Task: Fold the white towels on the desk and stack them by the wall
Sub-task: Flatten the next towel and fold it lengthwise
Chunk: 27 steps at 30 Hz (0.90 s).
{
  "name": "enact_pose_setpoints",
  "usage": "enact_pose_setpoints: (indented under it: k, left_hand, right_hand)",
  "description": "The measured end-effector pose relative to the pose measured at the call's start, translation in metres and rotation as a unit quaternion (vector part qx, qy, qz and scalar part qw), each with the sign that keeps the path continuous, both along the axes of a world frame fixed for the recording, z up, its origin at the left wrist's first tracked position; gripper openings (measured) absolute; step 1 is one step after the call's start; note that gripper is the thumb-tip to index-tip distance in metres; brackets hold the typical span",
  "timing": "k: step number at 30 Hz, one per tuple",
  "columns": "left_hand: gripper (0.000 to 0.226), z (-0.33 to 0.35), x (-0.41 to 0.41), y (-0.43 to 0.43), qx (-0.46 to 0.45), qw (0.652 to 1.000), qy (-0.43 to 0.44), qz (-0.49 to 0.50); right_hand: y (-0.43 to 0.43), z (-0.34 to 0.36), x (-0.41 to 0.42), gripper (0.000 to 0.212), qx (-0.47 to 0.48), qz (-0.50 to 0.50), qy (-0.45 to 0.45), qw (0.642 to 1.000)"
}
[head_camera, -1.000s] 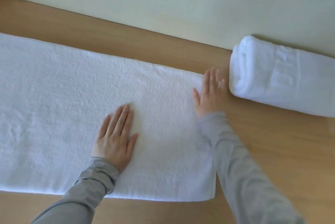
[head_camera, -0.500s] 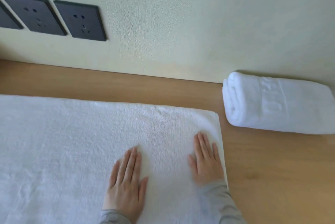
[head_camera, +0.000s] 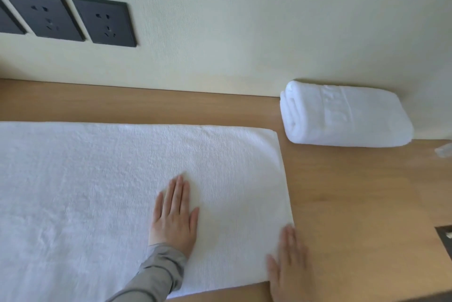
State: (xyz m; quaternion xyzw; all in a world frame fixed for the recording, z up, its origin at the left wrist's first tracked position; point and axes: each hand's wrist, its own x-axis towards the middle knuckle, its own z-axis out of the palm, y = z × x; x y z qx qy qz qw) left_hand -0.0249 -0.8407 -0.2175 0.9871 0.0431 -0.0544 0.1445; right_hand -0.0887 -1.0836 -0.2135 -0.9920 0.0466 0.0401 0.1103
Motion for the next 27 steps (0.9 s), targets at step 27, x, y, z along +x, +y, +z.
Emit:
enact_pose_setpoints:
  k: [27]
  left_hand:
    - [0.073,0.038,-0.030,-0.050,-0.157,0.865,-0.042,0.475]
  right_hand:
    - [-0.059,0.052,0.177,0.048,0.158,0.315,0.078,0.932]
